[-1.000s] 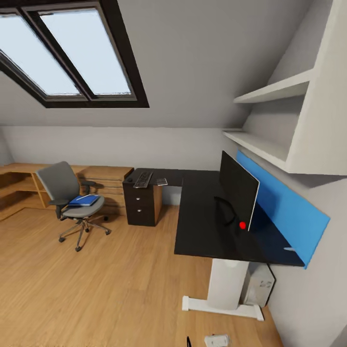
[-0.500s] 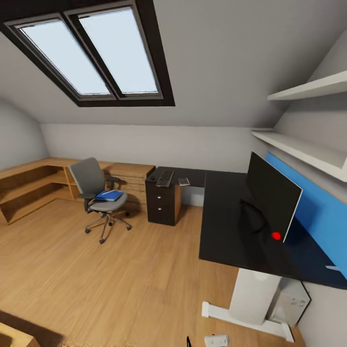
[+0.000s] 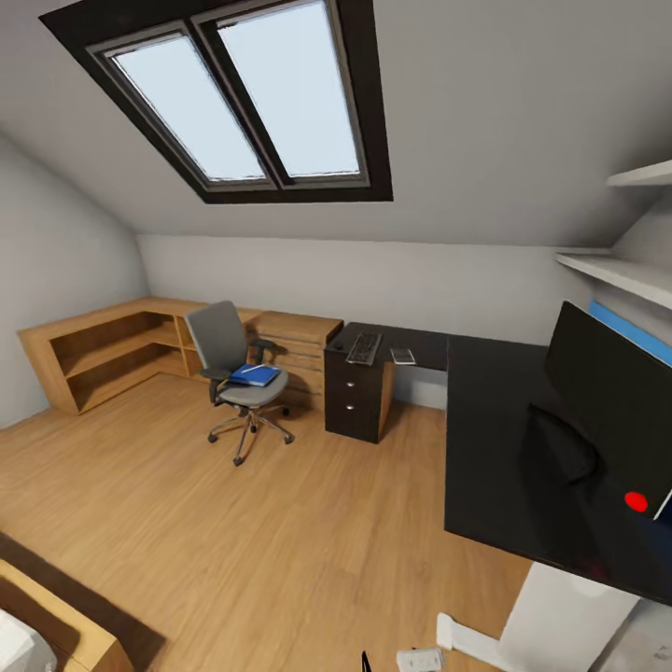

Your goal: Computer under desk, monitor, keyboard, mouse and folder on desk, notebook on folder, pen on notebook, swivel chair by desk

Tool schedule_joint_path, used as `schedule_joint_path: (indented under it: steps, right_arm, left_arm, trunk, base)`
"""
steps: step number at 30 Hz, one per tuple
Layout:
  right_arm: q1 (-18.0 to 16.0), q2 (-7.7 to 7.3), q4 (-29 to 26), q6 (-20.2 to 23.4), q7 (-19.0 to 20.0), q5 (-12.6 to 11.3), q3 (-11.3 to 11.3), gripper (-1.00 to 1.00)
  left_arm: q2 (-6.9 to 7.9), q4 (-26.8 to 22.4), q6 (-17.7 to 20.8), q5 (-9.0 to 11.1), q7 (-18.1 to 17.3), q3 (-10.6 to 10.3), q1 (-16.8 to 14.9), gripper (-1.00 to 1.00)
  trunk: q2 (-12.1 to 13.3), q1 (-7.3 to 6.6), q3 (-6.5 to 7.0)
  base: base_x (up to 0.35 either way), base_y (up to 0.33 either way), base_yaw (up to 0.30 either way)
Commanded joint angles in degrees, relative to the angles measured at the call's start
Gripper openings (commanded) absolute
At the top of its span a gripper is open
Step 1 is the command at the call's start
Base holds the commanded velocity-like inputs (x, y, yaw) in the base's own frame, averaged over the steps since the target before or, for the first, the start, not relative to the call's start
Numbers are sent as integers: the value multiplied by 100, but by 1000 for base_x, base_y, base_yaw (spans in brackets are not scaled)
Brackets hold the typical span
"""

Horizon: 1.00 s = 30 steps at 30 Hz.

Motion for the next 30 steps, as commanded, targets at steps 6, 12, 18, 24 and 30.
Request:
schedule_joint_path:
  steps: [6, 12, 18, 24, 30]
  right_arm:
    - [-6, -5, 3, -16, -43, -26, 38, 100]
    - [-7, -6, 3, -16, -43, -23, 38, 100]
    - [-6, -6, 3, -16, -43, -6, 37, 100]
    - [-6, -7, 3, -16, -43, -3, 34, 100]
    - [-6, -18, 3, -23, -38, 9, 34, 100]
  left_arm:
    - [-1, 4, -14, 37, 24, -50, -6, 100]
    - [-1, 4, -14, 38, 24, -50, -6, 100]
    - [-1, 4, -14, 37, 24, -50, -5, 100]
    - [-1, 4, -14, 37, 24, -50, -5, 100]
    - [-1, 4, -14, 37, 24, -50, -6, 100]
  trunk:
    - [-9, 5, -56]
    - [-9, 5, -108]
    - [-9, 5, -161]
    - [-9, 5, -215]
    - [-9, 5, -263]
  base:
    - [261, 197, 127]
    - [261, 200, 20]
    - [261, 200, 2]
    - [263, 200, 0]
    - [269, 200, -48]
